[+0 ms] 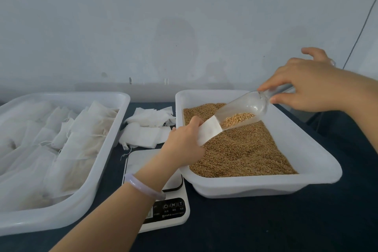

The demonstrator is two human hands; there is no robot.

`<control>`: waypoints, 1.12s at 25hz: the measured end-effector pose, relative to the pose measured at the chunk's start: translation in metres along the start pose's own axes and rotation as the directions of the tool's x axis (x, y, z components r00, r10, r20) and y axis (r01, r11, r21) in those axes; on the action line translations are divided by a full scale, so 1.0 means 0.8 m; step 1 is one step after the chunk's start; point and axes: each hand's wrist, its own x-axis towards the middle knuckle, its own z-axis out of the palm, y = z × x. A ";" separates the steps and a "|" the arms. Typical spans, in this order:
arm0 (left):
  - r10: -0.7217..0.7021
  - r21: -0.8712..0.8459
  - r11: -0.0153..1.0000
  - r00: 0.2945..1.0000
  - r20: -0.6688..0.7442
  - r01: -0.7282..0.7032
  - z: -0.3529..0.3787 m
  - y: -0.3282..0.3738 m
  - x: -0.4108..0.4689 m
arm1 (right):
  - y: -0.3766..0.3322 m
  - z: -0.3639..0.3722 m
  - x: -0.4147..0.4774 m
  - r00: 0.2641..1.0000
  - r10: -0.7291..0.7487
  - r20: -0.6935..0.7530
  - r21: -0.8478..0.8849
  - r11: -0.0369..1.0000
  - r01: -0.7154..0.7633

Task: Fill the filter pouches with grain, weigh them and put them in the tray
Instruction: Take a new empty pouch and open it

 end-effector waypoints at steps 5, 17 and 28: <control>-0.034 -0.070 0.997 0.999 -0.002 0.033 0.001 -0.003 0.000 | -0.005 -0.006 0.008 1.000 -0.019 -0.019 -0.065 0.998 0.018; -0.103 -0.298 0.950 0.995 -0.015 0.094 0.001 -0.008 -0.003 | 0.009 0.014 -0.006 0.993 0.055 0.106 0.268 0.960 -0.082; -0.294 -0.782 0.620 0.944 -0.150 0.068 -0.012 -0.013 -0.014 | -0.040 0.141 -0.036 0.877 0.270 0.397 0.440 0.783 -0.440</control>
